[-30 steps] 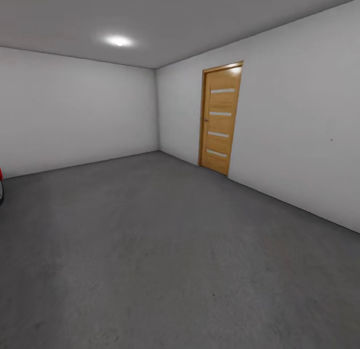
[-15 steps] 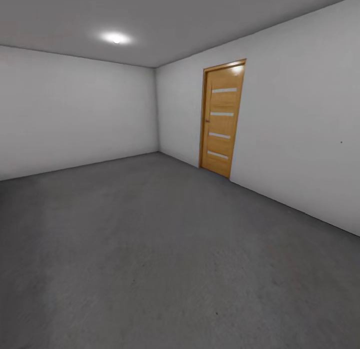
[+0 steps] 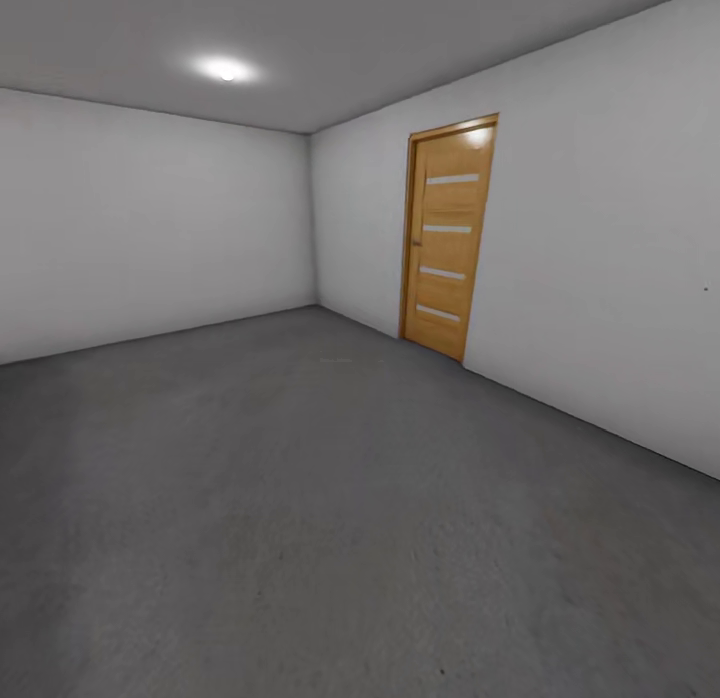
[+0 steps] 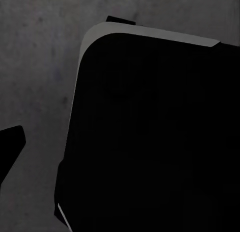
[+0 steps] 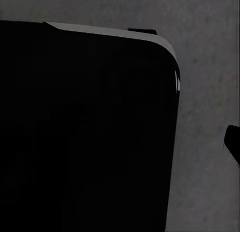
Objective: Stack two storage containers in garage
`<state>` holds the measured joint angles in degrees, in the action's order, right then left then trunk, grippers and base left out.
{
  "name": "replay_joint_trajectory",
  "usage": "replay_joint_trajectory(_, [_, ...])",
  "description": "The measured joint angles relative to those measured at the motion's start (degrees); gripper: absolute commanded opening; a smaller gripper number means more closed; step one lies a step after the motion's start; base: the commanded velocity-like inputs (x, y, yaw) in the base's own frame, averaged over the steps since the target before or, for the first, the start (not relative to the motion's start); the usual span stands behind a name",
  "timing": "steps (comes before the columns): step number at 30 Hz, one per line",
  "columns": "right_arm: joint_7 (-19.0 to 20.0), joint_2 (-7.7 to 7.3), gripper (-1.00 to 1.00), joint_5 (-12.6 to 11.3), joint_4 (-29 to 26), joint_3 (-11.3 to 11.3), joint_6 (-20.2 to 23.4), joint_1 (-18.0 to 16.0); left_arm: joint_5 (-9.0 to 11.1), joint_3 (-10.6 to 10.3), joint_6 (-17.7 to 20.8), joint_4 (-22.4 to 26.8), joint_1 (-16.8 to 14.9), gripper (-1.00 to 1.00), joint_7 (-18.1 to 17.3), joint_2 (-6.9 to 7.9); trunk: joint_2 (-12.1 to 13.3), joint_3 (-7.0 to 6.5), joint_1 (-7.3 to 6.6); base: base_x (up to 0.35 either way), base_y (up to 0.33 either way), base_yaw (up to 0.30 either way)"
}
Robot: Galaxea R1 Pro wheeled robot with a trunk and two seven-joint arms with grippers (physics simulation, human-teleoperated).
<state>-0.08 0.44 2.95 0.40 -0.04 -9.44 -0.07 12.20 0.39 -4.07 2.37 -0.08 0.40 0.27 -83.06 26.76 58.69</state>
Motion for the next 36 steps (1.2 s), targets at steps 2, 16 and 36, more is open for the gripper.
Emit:
replay_joint_trajectory(2, [0.0, 0.0, 1.0, 0.0, 0.0, 0.0, 0.0, 0.0, 0.0, -0.02, 0.01, 0.0, 0.0, 1.0, 0.0, 0.0, 0.0, 0.0, 0.0, 0.323, 0.0, 0.0])
replay_joint_trajectory(16, [0.0, 0.0, 1.0, 0.0, 0.0, 0.0, 0.0, 0.0, -0.01, -0.03, -0.02, 0.0, 0.0, 1.0, 0.0, 0.0, 0.0, 0.0, 0.0, 0.323, 0.0, 0.0])
replay_joint_trajectory(36, [0.0, 0.0, 1.0, -0.01, 0.0, 0.0, 0.0, 0.0, -0.02, -0.03, -0.02, 0.0, 0.0, 1.0, 0.0, 0.04, 0.0, 0.0, 0.0, 0.323, 0.0, 0.0])
